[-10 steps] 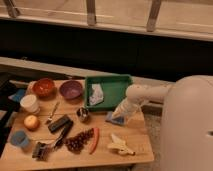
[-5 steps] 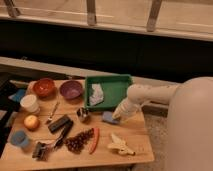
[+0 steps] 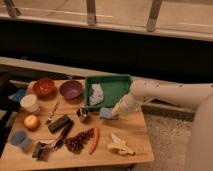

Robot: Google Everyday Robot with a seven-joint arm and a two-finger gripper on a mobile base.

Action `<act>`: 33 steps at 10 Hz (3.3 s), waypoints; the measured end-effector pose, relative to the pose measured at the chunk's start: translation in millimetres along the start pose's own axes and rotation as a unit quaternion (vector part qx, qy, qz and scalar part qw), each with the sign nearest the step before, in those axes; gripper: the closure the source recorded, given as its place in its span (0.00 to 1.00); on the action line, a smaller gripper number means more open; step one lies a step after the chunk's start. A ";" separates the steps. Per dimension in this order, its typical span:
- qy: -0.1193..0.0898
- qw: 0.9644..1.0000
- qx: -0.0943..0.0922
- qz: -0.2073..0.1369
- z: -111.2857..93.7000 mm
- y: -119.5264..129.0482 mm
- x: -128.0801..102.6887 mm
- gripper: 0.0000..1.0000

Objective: Wipe red bowl with sponge

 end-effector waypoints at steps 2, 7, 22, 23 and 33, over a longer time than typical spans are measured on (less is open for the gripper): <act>-0.020 1.000 -0.013 -0.015 -28.1 8.5 -0.6 1.00; -0.053 0.996 -0.051 -0.050 -46.4 55.5 -35.8 1.00; -0.052 0.977 -0.100 -0.182 -16.0 195.4 -56.4 1.00; -0.048 0.970 -0.107 -0.212 -7.1 228.4 -54.5 1.00; -0.021 0.949 -0.118 -0.292 18.4 302.4 -46.1 1.00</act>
